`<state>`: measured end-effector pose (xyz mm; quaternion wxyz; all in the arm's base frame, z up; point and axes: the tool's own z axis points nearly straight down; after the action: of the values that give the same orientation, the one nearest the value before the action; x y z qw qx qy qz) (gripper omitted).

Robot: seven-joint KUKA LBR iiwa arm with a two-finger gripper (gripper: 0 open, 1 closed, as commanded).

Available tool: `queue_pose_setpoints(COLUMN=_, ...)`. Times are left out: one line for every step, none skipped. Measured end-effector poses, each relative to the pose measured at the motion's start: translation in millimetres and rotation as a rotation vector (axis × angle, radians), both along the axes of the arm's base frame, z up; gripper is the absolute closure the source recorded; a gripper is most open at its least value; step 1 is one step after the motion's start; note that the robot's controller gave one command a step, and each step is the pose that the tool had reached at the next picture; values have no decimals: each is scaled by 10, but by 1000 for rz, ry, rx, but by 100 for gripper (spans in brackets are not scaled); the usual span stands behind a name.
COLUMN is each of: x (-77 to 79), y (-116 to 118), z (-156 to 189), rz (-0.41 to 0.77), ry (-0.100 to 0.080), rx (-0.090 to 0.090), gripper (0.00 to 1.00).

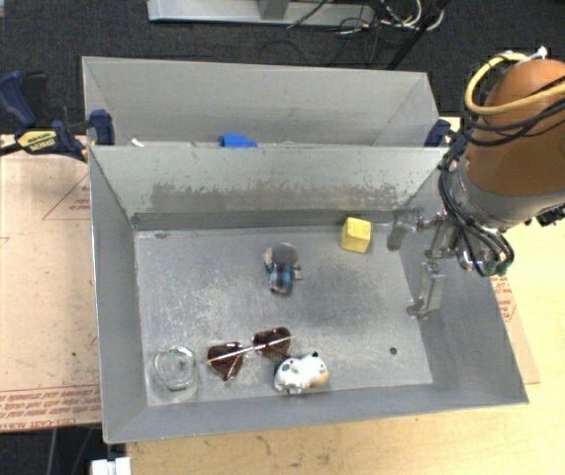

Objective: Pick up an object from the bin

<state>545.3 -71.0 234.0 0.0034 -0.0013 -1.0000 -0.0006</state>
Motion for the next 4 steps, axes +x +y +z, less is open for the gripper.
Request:
queue_pose_setpoints(x=14, y=3, z=47, rz=2, ry=-8, rx=-1, gripper=0)
queue_pose_setpoints(x=-51, y=206, z=-136, rz=82, ry=-12, rx=-3, gripper=0)
queue_pose_setpoints(x=6, y=698, z=-328, rz=193, ry=-8, rx=0, gripper=0)
queue_pose_setpoints(x=551, y=1109, z=-625, rz=260, ry=-14, rx=0, gripper=0)
